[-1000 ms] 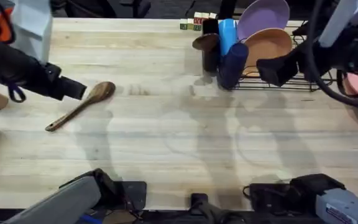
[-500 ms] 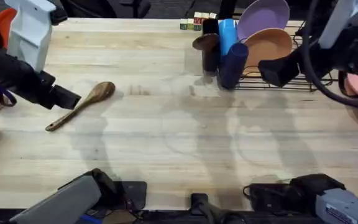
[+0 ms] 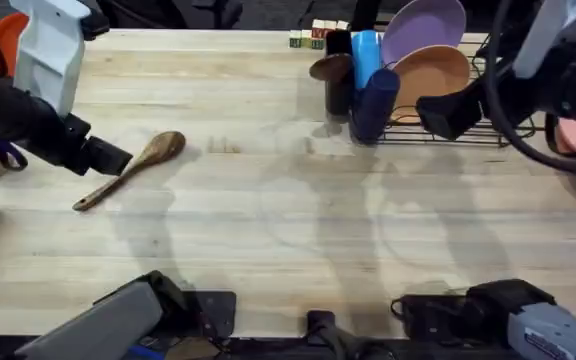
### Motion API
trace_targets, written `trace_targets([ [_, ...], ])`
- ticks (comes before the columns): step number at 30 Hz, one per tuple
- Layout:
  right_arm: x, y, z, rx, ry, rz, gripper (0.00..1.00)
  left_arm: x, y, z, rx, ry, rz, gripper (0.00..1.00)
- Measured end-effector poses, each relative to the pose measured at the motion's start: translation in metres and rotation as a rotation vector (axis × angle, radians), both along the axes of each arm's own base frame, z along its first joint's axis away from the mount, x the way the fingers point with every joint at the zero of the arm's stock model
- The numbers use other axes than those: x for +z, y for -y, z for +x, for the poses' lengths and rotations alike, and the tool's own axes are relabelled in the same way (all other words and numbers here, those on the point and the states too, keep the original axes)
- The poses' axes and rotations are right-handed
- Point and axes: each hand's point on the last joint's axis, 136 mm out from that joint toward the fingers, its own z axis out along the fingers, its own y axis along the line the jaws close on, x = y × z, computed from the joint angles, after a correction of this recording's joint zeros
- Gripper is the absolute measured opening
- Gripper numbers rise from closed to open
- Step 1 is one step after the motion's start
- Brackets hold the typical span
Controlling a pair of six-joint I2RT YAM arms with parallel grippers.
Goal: Pick up the spoon on the table one by one and put them onto the rack
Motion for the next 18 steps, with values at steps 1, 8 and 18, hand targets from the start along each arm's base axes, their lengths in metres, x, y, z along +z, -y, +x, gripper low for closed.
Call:
trace_targets([
  [1, 0.0, 0.0, 0.0, 0.0, 0.0, 0.0, 0.996, -0.001, 0.0, 0.001, -0.001, -0.003, -0.005, 0.993],
  [8, 0.0, 0.001, 0.0, -0.001, 0.002, -0.01, 0.996, -0.035, -0.002, 0.008, -0.007, -0.095, -0.073, 0.993],
  [18, 0.0, 0.001, 0.0, 0.001, 0.003, -0.013, 0.997, -0.087, -0.003, 0.013, -0.01, -0.232, -0.165, 0.994],
])
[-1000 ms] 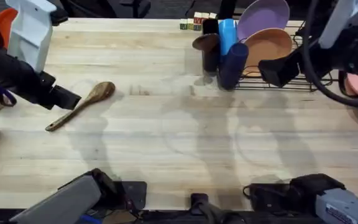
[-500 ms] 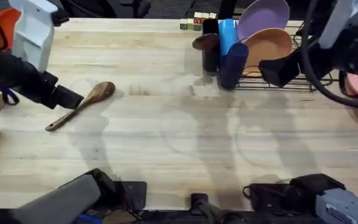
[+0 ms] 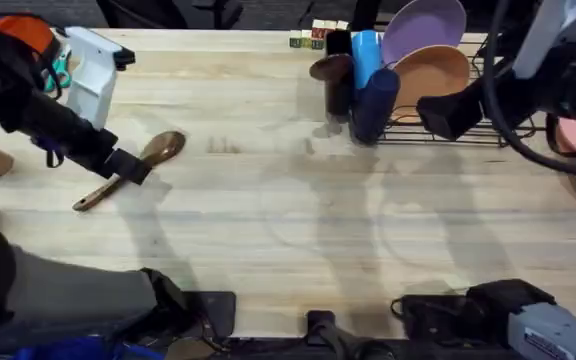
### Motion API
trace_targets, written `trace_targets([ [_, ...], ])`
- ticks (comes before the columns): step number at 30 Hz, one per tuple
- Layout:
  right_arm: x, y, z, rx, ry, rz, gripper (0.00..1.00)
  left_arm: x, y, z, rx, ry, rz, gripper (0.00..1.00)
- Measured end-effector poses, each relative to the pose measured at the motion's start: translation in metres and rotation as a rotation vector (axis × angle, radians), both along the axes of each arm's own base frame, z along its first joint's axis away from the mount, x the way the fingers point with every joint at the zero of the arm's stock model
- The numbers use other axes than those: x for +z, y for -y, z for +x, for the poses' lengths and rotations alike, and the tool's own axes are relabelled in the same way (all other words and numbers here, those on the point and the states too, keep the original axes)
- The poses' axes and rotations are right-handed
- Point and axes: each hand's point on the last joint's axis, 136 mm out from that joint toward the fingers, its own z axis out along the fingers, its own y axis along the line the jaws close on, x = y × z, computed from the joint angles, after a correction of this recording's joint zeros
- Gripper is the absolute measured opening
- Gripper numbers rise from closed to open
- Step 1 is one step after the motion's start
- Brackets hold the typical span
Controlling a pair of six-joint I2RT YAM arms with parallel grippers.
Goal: Pick up the spoon on the table one by one and put them onto the rack
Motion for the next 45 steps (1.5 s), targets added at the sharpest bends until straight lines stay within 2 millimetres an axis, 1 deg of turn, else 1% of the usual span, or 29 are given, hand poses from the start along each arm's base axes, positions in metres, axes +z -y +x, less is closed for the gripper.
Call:
trace_targets([
  [6, 0.0, 0.0, 0.0, 0.0, 0.0, 0.0, 0.996, -0.024, -0.001, 0.003, 0.0, -0.048, -0.032, 0.993],
  [7, 0.0, 0.0, 0.0, 0.0, 0.0, 0.0, 0.996, -0.036, 0.0, 0.001, 0.0, -0.082, -0.053, 0.993],
  [9, 0.0, 0.0, 0.0, 0.004, 0.001, -0.005, 0.996, -0.042, 0.0, 0.002, 0.0, -0.091, -0.059, 0.993],
  [21, 0.0, 0.001, 0.0, 0.023, 0.011, -0.037, 0.996, -0.043, -0.003, 0.006, 0.0, -0.086, -0.058, 0.995],
  [24, 0.0, 0.001, 0.0, 0.024, 0.012, -0.041, 0.996, -0.043, -0.004, 0.007, 0.0, -0.084, -0.053, 0.919],
  [27, 0.0, 0.001, 0.0, 0.024, 0.012, -0.042, 0.997, -0.044, -0.007, 0.009, 0.003, -0.08, -0.046, 0.807],
  [28, 0.0, 0.001, 0.0, 0.024, 0.012, -0.042, 0.996, -0.043, -0.009, 0.01, 0.004, -0.073, -0.041, 0.61],
  [29, 0.0, 0.001, 0.0, 0.024, 0.011, -0.042, 0.996, -0.043, -0.009, 0.011, 0.003, -0.072, -0.041, 0.527],
  [32, 0.0, 0.001, 0.0, 0.024, 0.012, -0.042, 0.996, -0.043, -0.009, 0.012, 0.001, -0.065, -0.041, 0.372],
  [33, 0.0, 0.001, 0.0, 0.024, 0.011, -0.042, 0.996, -0.043, -0.009, 0.014, 0.0, -0.057, -0.045, 0.266],
  [37, 0.0, 0.001, 0.0, 0.024, 0.011, -0.042, 0.995, -0.043, -0.008, 0.015, 0.0, -0.052, -0.051, 0.209],
  [39, 0.0, 0.001, 0.0, 0.024, 0.012, -0.043, 0.996, -0.043, -0.007, 0.016, -0.001, -0.048, -0.053, 0.152],
  [41, 0.0, 0.001, 0.0, 0.026, 0.012, -0.044, 0.996, -0.043, -0.007, 0.016, -0.003, -0.046, -0.055, 0.074],
  [42, 0.0, 0.001, 0.0, 0.026, 0.013, -0.044, 0.996, -0.042, -0.007, 0.017, -0.004, -0.044, -0.055, 0.055],
  [45, 0.0, 0.001, 0.0, 0.026, 0.012, -0.044, 0.995, -0.042, -0.007, 0.017, -0.004, -0.043, -0.055, 0.051],
])
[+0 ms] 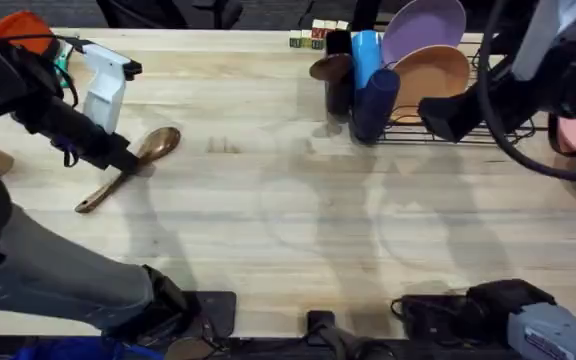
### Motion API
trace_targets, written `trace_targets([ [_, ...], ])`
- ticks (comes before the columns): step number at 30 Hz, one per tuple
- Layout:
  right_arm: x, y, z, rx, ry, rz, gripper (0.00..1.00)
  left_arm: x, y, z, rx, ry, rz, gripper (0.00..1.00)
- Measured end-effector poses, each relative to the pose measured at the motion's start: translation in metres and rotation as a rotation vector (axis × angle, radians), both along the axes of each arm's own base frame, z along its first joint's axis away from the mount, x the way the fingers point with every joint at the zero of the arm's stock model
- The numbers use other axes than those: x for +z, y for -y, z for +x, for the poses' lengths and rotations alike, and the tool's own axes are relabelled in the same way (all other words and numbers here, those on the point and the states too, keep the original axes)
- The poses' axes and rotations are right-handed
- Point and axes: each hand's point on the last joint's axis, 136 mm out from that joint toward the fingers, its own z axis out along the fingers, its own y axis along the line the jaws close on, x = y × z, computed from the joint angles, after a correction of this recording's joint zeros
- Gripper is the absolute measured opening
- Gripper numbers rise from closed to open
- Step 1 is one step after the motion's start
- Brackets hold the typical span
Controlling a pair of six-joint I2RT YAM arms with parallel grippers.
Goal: Pick up the spoon on the table one by one and put them onto the rack
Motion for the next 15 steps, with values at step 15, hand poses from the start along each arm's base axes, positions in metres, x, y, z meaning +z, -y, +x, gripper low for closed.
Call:
trace_targets([
  [15, 0.0, 0.0, 0.0, 0.0, 0.0, 0.0, 0.996, 0.017, 0.014, 0.016, 0.027, 0.028, -0.127, 0.038],
])
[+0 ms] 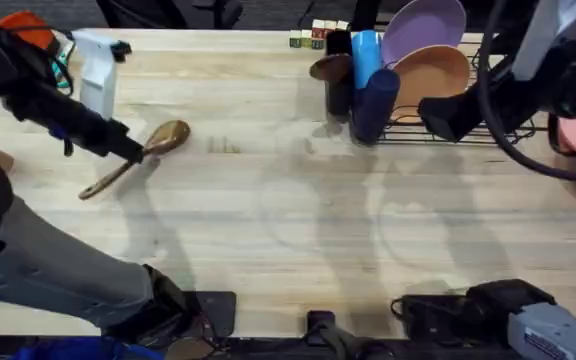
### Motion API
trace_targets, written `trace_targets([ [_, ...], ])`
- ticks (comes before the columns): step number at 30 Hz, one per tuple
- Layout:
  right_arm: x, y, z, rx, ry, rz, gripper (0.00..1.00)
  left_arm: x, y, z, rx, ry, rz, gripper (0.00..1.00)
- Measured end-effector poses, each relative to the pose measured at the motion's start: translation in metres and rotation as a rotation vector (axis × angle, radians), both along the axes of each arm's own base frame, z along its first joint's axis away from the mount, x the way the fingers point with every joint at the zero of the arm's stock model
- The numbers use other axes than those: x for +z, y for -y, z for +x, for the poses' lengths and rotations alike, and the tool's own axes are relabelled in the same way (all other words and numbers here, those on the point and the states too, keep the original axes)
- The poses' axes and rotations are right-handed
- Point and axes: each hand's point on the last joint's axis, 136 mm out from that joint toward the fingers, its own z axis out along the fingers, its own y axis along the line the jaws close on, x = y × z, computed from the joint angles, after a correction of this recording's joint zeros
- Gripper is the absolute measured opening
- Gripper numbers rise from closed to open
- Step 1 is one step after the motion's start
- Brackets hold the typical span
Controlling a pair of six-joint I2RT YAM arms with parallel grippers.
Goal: Pick up the spoon on the table one by one and put them onto the rack
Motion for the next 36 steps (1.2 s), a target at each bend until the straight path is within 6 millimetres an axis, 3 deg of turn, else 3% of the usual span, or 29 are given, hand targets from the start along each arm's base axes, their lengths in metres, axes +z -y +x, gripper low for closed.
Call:
trace_targets([
  [3, 0.0, 0.0, 0.0, 0.0, 0.0, 0.0, 0.996, 0.026, -0.001, 0.019, 0.0, 0.066, -0.025, 0.039],
  [12, 0.0, 0.0, 0.0, 0.0, 0.0, 0.0, 0.996, 0.042, 0.012, 0.031, -0.025, 0.13, -0.062, 0.038],
  [13, 0.0, 0.0, 0.0, 0.0, 0.0, 0.0, 0.996, 0.058, 0.024, 0.038, -0.057, 0.181, -0.067, 0.038],
  [19, 0.0, 0.0, 0.0, 0.008, 0.003, -0.01, 0.996, 0.089, 0.057, 0.048, -0.144, 0.282, -0.076, 0.039],
  [26, 0.0, 0.0, 0.0, 0.033, 0.013, -0.043, 0.996, 0.11, 0.104, 0.058, -0.282, 0.354, -0.077, 0.039],
  [27, 0.0, 0.0, 0.0, 0.037, 0.014, -0.048, 0.996, 0.115, 0.128, 0.062, -0.354, 0.377, -0.081, 0.04],
  [29, 0.0, 0.0, 0.0, 0.038, 0.014, -0.049, 0.997, 0.117, 0.143, 0.066, -0.39, 0.391, -0.087, 0.041],
  [34, 0.0, 0.0, 0.0, 0.038, 0.014, -0.049, 0.996, 0.128, 0.174, 0.087, -0.424, 0.481, -0.101, 0.042],
  [36, 0.0, 0.0, 0.0, 0.038, 0.015, -0.049, 0.996, 0.143, 0.198, 0.101, -0.458, 0.57, -0.146, 0.042],
])
